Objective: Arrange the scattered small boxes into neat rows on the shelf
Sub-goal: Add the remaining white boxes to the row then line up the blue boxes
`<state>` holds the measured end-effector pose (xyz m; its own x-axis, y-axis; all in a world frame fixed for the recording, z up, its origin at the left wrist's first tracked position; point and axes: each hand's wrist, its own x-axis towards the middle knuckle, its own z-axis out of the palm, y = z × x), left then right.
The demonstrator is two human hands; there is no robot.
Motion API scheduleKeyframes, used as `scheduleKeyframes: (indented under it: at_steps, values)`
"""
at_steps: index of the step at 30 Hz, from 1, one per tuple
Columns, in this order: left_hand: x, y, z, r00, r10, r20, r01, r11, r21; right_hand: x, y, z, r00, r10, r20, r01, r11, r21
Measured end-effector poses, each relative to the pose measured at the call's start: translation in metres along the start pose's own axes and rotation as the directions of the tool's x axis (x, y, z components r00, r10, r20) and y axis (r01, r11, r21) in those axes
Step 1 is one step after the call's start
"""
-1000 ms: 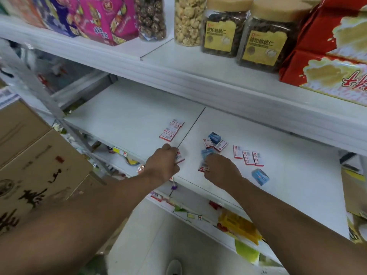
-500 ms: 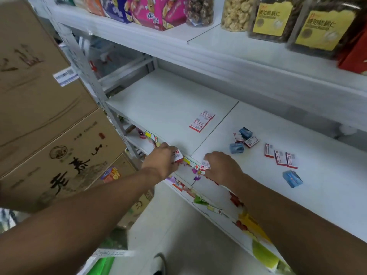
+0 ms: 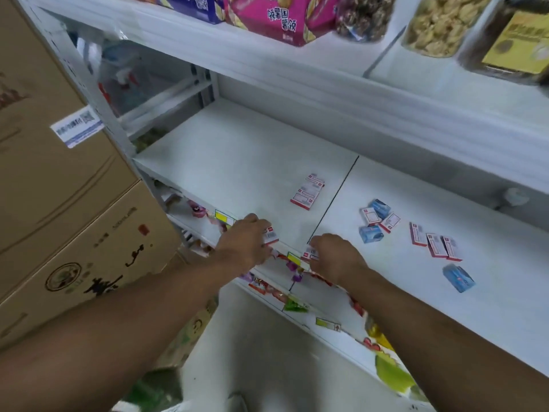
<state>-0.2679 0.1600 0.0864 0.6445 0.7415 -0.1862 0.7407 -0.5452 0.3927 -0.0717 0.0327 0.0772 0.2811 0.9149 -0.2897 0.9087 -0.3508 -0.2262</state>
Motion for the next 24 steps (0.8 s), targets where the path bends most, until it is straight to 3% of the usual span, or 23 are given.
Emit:
scheduleKeyframes:
  at_steps: [11,24]
  values:
    - [0.043,-0.024,0.003,0.991,0.109,0.073,-0.111,0.994,0.018,0.021,-0.009,0.001,0.992,0.124,-0.026,-0.124,0.992,0.002]
    - [0.062,-0.023,-0.003,0.999,0.045,0.023,-0.047,0.996,0.082,0.063,0.006,0.003,0.999,0.029,-0.021,-0.027,0.996,0.087]
